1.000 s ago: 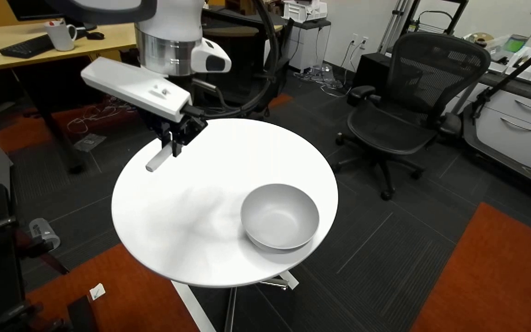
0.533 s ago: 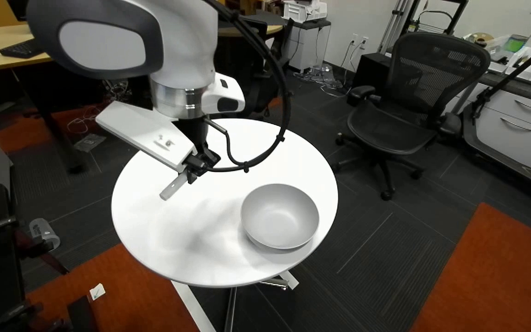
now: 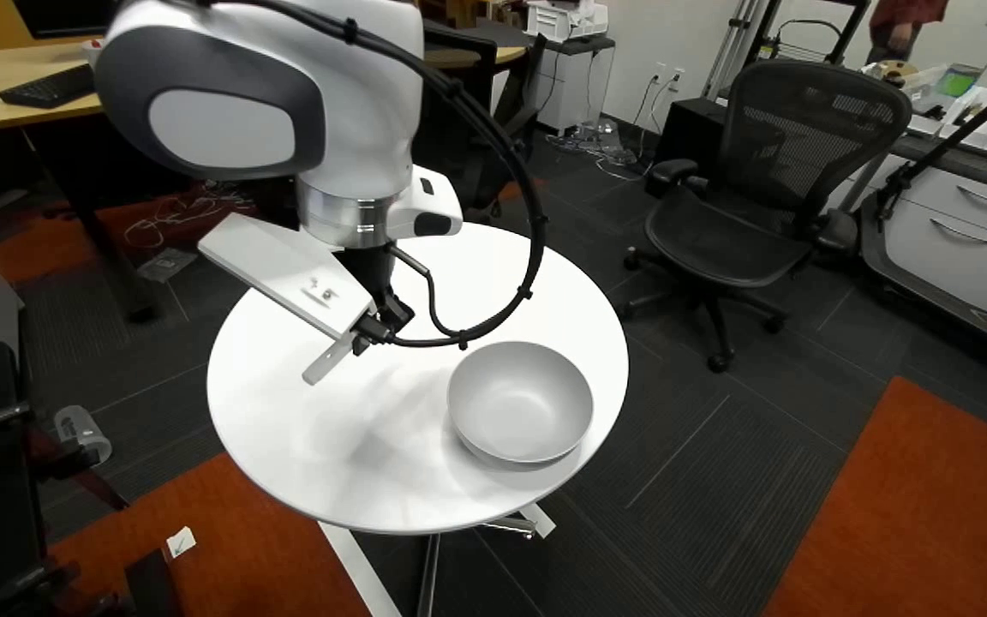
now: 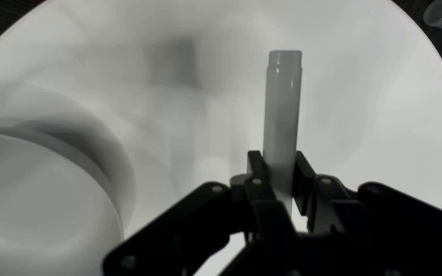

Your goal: Take the marker out of the bowl

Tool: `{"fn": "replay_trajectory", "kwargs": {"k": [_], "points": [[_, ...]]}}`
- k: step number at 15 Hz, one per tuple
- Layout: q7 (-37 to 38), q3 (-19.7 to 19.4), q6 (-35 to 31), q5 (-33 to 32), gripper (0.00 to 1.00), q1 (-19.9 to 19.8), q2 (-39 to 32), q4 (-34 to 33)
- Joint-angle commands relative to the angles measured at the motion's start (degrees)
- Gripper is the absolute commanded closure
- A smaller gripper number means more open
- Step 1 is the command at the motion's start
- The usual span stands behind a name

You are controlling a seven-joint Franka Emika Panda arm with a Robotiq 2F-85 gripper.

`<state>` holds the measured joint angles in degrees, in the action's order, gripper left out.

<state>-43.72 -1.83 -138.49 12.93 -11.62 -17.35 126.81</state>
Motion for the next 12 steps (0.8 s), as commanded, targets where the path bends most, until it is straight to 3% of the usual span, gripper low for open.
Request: {"fn": "replay_trajectory", "kwargs": {"k": [1, 12], "points": [[-1.4, 1.1, 0.7, -0.2, 0.95, -0.8, -2.3, -3.2], [-1.2, 3.4, 3.0, -0.4, 0.95, -2.1, -11.6, -10.1]]}}
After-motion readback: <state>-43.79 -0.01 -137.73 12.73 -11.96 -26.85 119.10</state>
